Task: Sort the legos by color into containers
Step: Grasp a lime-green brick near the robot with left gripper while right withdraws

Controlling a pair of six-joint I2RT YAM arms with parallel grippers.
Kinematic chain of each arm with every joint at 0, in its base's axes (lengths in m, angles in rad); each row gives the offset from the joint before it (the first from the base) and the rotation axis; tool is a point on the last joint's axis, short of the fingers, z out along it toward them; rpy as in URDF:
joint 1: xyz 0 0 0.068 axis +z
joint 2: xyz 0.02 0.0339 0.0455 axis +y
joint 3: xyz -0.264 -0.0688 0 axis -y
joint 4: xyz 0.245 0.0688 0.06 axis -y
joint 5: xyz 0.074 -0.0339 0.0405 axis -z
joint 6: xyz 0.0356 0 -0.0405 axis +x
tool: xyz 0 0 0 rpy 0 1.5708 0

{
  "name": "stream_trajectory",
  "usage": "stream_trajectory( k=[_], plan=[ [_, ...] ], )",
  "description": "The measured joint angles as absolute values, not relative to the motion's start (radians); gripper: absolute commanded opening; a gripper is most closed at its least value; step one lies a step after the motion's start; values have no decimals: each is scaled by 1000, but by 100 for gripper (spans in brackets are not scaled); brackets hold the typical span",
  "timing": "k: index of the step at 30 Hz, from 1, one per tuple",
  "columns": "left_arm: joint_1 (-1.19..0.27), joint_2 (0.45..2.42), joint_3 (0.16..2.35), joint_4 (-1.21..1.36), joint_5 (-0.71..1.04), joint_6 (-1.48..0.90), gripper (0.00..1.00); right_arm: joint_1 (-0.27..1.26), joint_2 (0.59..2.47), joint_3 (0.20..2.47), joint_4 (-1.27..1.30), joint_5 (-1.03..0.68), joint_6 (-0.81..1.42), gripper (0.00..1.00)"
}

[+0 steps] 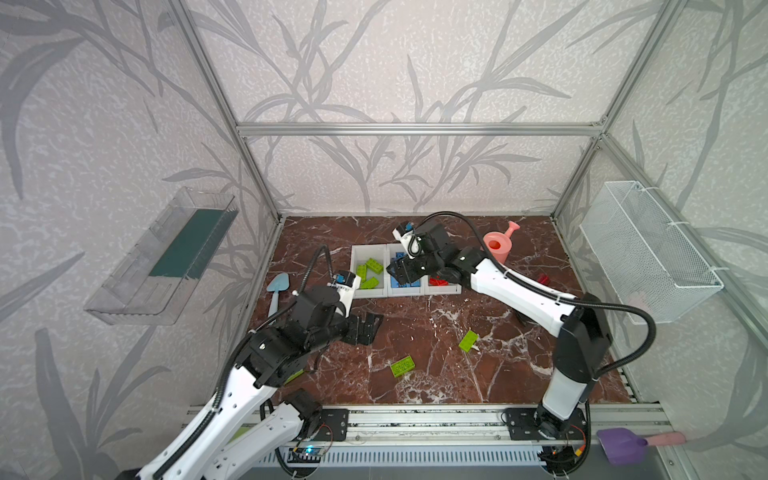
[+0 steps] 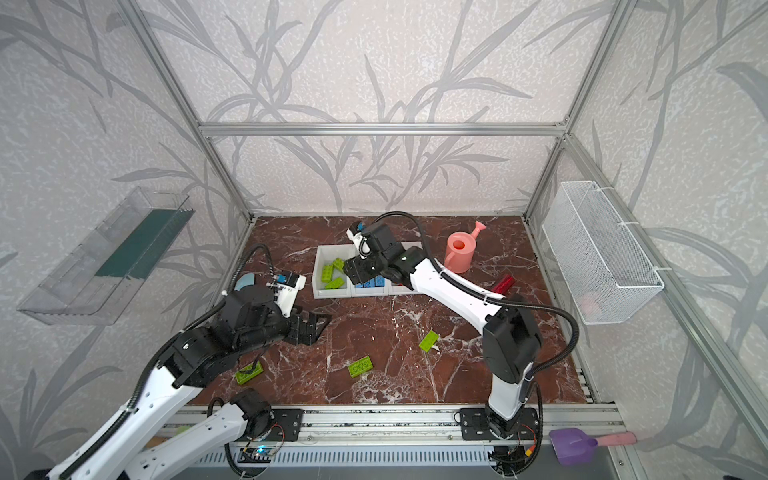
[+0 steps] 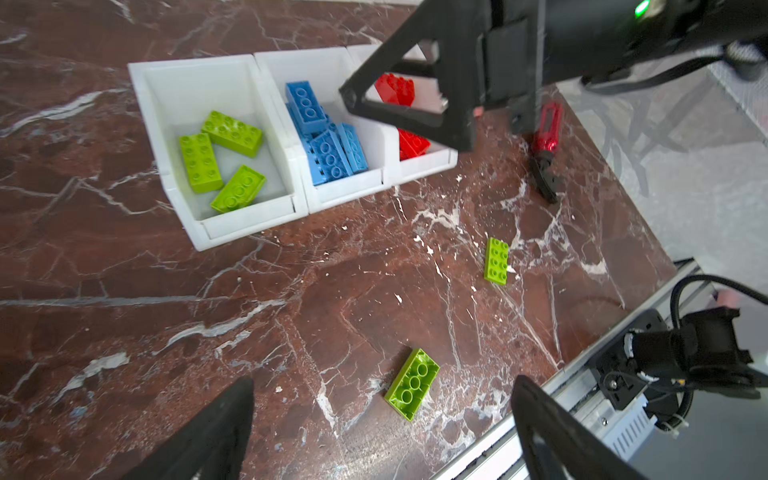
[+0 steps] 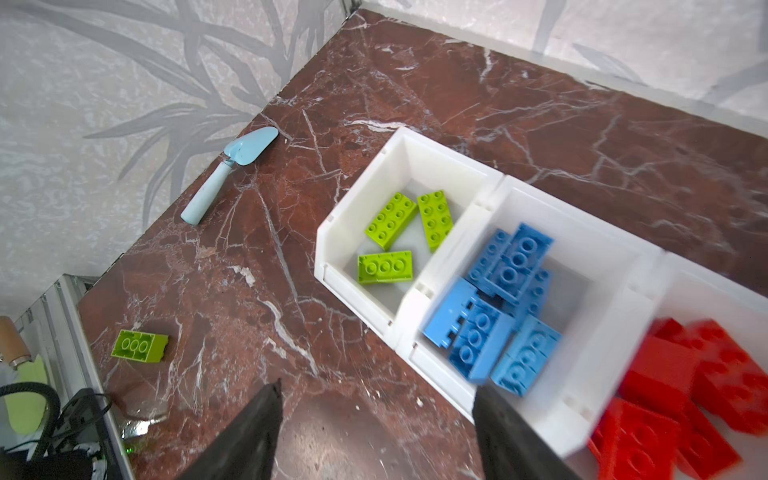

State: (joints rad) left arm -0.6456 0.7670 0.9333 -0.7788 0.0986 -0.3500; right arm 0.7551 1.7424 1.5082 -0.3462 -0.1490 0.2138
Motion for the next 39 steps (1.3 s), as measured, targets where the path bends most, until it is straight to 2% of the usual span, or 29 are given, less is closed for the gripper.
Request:
stream_trajectory(
  k=[9,21,31,39],
  plan=[
    [-836,879,886,-728,-6,-362,94,686,1398,1056,-240,-132,249,77],
    [-1054,1040,875,-740,-86,-363,94,636,1015,588,-67,-88,380,78],
    [-1067,1237,861,-739,-129,-390,94,635,882,418,6,-12,424,81],
    [-1068,1311,806,-675,-72,-423,94,630,859,371,69,32,439,81]
  ],
)
